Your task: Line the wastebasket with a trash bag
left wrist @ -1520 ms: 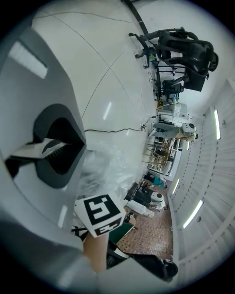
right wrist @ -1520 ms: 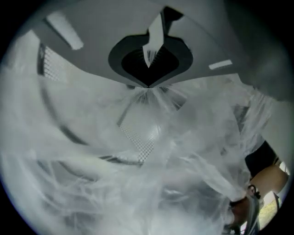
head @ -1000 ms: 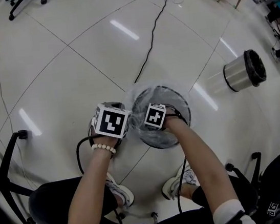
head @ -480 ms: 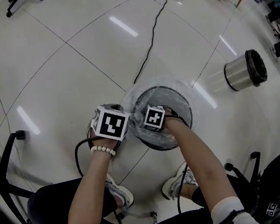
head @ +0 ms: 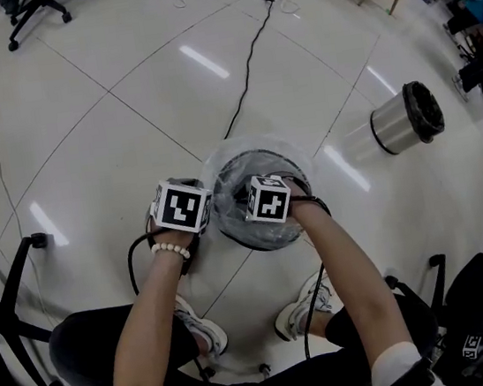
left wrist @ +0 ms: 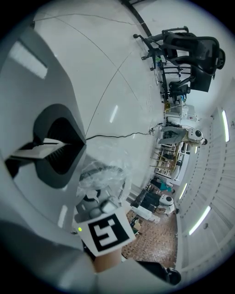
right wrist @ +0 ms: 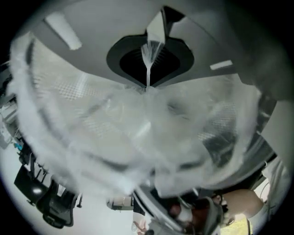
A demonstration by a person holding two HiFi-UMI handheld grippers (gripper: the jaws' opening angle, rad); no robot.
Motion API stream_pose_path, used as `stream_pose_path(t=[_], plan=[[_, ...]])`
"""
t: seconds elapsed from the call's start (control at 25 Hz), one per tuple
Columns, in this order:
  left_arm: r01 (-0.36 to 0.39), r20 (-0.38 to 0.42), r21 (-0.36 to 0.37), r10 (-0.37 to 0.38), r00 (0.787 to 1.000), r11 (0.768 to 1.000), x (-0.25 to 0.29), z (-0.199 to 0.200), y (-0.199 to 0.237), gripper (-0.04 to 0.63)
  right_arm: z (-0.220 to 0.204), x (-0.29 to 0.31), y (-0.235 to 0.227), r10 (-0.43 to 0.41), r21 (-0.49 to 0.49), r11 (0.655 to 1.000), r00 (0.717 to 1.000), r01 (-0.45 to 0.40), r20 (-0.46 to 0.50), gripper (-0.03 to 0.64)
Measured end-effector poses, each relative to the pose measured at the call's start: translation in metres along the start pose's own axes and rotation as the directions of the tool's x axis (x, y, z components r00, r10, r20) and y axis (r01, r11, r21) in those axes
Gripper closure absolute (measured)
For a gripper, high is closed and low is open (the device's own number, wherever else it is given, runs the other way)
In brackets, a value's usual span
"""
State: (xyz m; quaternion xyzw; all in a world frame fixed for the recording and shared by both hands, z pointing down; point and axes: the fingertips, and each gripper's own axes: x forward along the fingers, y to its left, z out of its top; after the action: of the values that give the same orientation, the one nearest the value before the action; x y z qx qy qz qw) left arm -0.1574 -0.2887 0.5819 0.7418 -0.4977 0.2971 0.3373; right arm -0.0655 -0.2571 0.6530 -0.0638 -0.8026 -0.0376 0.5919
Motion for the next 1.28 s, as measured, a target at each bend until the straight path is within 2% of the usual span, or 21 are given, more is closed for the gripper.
stream_pose_path(t=[0.16, 0.28, 0.36, 0.48, 0.68, 0.84, 0.88, 0.92, 0.96, 1.12, 1.28], plan=[[-0.019, 0.000, -0.001, 0.019, 1.000, 1.000, -0.005, 0.001, 0.001, 0.583, 0.012, -0.055, -0.004, -0.093, 0.007, 0.996, 0.992, 0.093, 0.083, 0.566], [-0.014, 0.007, -0.001, 0.014, 1.000, 1.000, -0.007, 0.000, -0.004, 0.583, 0.019, -0.098, 0.001, -0.117, 0.021, 0.993, 0.982, 0.116, 0.148, 0.523], [-0.016, 0.012, -0.002, 0.017, 1.000, 1.000, -0.009, 0.000, -0.005, 0.583, 0.026, -0.120, 0.013, -0.107, 0.021, 0.994, 0.976, 0.105, 0.188, 0.497], [-0.030, 0.014, 0.002, 0.030, 0.999, 1.000, -0.011, 0.000, -0.004, 0.583, 0.037, -0.140, 0.038, -0.059, 0.035, 0.998, 0.968, 0.052, 0.245, 0.492], [-0.046, 0.020, 0.002, 0.046, 0.999, 0.999, -0.016, -0.005, -0.003, 0.583, 0.044, -0.149, 0.076, -0.031, 0.185, 0.982, 0.938, -0.036, 0.346, 0.475], [-0.050, 0.028, -0.003, 0.050, 0.998, 0.999, -0.022, -0.006, -0.006, 0.583, 0.030, -0.125, 0.109, -0.034, 0.206, 0.978, 0.964, -0.022, 0.265, 0.474], [-0.051, 0.028, -0.005, 0.051, 0.998, 0.999, -0.023, -0.006, -0.007, 0.583, 0.026, -0.118, 0.115, -0.040, 0.192, 0.981, 0.970, -0.006, 0.238, 0.495], [-0.053, 0.027, -0.008, 0.053, 0.998, 0.999, -0.025, -0.008, -0.007, 0.583, 0.023, -0.115, 0.121, -0.047, 0.175, 0.985, 0.974, 0.008, 0.220, 0.580], [-0.057, 0.025, -0.011, 0.058, 0.998, 0.998, -0.026, -0.009, -0.006, 0.583, 0.022, -0.114, 0.127, -0.049, 0.159, 0.987, 0.976, 0.016, 0.210, 0.615], [-0.083, 0.000, -0.005, 0.083, 0.997, 0.997, -0.028, -0.017, -0.005, 0.583, 0.014, -0.113, 0.148, -0.045, 0.121, 0.992, 0.985, 0.025, 0.169, 0.617], [-0.055, -0.054, 0.026, 0.056, 0.997, 0.998, -0.013, -0.037, -0.020, 0.583, 0.000, -0.093, 0.161, -0.043, 0.141, 0.990, 0.989, 0.023, 0.141, 0.617]])
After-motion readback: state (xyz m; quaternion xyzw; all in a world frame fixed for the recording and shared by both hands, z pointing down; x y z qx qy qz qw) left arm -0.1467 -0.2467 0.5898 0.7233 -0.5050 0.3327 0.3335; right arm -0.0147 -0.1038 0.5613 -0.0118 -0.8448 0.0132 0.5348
